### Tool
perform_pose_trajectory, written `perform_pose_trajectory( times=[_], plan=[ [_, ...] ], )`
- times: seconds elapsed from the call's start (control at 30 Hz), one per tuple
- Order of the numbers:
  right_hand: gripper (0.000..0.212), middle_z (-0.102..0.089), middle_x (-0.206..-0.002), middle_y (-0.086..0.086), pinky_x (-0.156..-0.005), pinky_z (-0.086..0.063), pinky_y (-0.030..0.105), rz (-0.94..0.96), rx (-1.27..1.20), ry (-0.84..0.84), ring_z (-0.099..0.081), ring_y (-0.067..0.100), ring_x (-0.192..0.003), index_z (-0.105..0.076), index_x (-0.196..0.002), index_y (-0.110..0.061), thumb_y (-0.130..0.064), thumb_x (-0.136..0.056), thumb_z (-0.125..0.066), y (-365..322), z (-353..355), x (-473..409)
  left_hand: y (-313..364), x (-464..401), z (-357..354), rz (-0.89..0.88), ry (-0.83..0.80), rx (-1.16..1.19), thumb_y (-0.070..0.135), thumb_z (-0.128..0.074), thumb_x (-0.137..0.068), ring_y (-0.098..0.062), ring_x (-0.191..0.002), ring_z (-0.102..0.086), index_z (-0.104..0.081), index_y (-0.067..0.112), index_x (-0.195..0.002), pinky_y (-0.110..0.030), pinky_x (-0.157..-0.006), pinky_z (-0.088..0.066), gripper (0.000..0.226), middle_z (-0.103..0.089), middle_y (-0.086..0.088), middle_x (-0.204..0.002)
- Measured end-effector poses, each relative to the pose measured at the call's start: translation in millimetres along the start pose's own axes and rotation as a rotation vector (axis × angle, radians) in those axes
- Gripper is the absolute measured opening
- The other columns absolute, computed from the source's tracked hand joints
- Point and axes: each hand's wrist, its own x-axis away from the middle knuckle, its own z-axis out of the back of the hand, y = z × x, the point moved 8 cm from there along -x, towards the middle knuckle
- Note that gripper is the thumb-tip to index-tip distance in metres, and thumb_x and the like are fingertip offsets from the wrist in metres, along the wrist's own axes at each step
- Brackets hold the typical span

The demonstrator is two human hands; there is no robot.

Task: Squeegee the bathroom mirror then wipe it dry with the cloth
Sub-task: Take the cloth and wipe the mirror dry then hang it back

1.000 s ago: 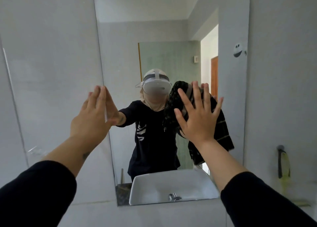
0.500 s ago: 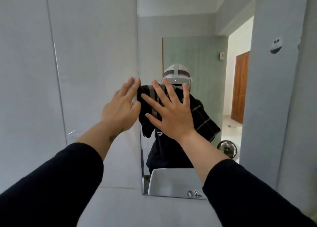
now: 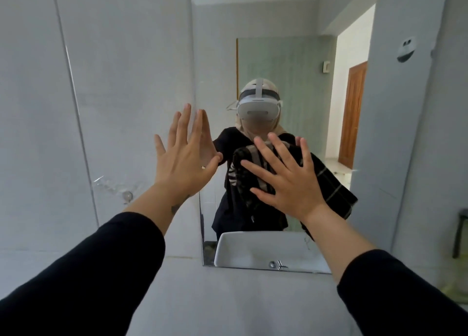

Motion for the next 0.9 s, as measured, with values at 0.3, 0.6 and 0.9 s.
perform_pose_trajectory(
  times=[0.3, 0.6, 0.9],
  plan=[
    [0.06, -0.016, -0.16, 0.004, -0.11, -0.003, 0.065, -0.299, 0.043, -0.068, -0.011, 0.028, -0.148, -0.019, -0.148, -0.042, -0.061, -0.093, -0.03, 98.5, -4.1, 69.5, 24.8, 43.1, -40.1, -0.091, -0.015, -0.092, 0.051, -0.059, -0.08, -0.023, -0.146, -0.002, -0.012, 0.027, -0.15, -0.06, -0.114, -0.015, 0.087, -0.003, -0.002, -0.159],
    [0.058, -0.016, -0.159, 0.009, -0.109, -0.006, 0.07, -0.691, -0.025, -0.015, -0.011, 0.033, -0.147, -0.018, -0.149, -0.037, -0.056, -0.095, -0.021, 130.0, -20.3, 160.1, 20.1, 45.0, -41.4, -0.089, 0.036, -0.066, 0.049, -0.069, -0.076, -0.024, -0.144, -0.013, -0.016, 0.031, -0.149, -0.051, -0.109, -0.027, 0.092, -0.008, 0.0, -0.157],
    [0.058, -0.023, -0.157, 0.005, -0.11, -0.006, 0.066, -0.479, -0.056, 0.012, -0.017, 0.031, -0.146, -0.028, -0.146, -0.041, -0.058, -0.091, -0.038, 44.1, -21.1, 108.3, 18.0, 44.0, -43.7, -0.113, 0.024, -0.077, 0.053, -0.064, -0.078, -0.025, -0.144, -0.016, -0.016, 0.03, -0.149, -0.053, -0.112, -0.023, 0.089, -0.008, -0.001, -0.158]
  ],
)
